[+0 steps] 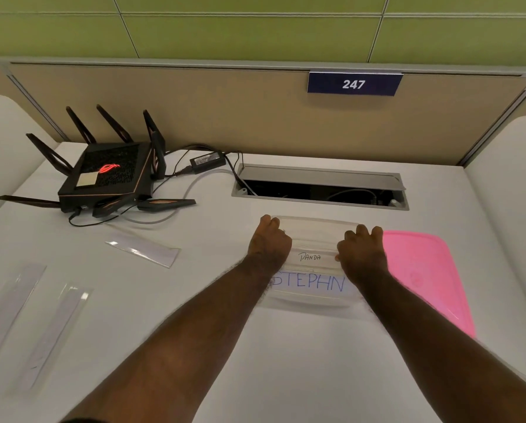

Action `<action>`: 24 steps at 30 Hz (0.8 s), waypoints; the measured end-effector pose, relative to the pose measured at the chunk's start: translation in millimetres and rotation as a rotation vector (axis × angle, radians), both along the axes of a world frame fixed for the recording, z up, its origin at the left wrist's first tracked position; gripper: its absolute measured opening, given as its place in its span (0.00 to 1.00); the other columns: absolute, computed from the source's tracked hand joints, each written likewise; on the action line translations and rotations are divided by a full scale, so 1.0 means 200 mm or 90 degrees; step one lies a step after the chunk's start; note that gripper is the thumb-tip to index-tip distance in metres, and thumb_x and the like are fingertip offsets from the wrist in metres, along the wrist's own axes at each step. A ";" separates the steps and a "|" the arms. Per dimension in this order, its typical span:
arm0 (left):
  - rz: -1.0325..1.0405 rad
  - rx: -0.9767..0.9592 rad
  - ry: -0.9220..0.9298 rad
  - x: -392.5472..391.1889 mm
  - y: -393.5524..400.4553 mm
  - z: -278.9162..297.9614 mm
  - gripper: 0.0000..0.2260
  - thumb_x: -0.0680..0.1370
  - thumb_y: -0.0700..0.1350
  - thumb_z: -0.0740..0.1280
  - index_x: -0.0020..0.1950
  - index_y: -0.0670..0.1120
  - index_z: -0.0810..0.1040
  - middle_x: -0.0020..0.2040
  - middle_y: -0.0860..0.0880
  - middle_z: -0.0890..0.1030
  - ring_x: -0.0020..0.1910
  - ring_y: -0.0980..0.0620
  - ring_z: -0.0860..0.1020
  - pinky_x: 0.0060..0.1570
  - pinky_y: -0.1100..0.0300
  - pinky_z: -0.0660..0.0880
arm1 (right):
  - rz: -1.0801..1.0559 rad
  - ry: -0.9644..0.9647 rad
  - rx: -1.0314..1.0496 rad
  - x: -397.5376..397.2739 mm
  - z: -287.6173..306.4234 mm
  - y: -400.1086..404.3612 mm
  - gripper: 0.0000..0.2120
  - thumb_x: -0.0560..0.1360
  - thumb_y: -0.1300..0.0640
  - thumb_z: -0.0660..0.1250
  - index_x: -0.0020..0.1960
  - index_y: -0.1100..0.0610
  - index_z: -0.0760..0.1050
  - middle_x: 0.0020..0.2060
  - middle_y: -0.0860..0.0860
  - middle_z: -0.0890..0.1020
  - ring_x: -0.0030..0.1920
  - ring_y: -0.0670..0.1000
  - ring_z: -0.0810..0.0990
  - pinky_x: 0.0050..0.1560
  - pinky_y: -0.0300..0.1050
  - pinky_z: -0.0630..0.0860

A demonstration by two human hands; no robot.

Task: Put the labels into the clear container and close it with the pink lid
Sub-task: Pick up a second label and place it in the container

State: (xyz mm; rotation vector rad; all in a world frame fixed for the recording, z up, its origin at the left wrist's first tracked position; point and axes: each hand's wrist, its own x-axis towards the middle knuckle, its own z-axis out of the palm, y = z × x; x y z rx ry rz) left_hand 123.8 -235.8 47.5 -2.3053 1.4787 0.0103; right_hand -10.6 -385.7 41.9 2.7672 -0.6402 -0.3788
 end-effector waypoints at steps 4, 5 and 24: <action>-0.015 -0.034 -0.006 0.02 0.00 0.01 0.03 0.69 0.41 0.73 0.41 0.44 0.82 0.41 0.46 0.84 0.50 0.43 0.78 0.57 0.50 0.70 | -0.007 -0.008 0.006 0.02 -0.02 0.00 0.13 0.77 0.48 0.63 0.54 0.54 0.79 0.53 0.52 0.81 0.59 0.56 0.73 0.62 0.59 0.63; -0.022 -0.078 -0.002 0.02 0.00 0.00 0.05 0.63 0.41 0.76 0.35 0.45 0.82 0.34 0.47 0.82 0.43 0.44 0.80 0.50 0.53 0.73 | -0.010 -0.026 0.009 0.02 -0.01 0.00 0.15 0.77 0.45 0.61 0.56 0.53 0.78 0.54 0.52 0.81 0.59 0.56 0.74 0.62 0.59 0.63; 0.633 -0.533 0.140 0.49 0.95 -0.04 0.19 0.75 0.48 0.64 0.65 0.47 0.75 0.64 0.46 0.77 0.62 0.43 0.74 0.60 0.46 0.70 | 0.186 -0.339 0.253 0.72 0.16 0.61 0.15 0.76 0.52 0.62 0.62 0.51 0.77 0.61 0.51 0.79 0.60 0.56 0.76 0.58 0.56 0.68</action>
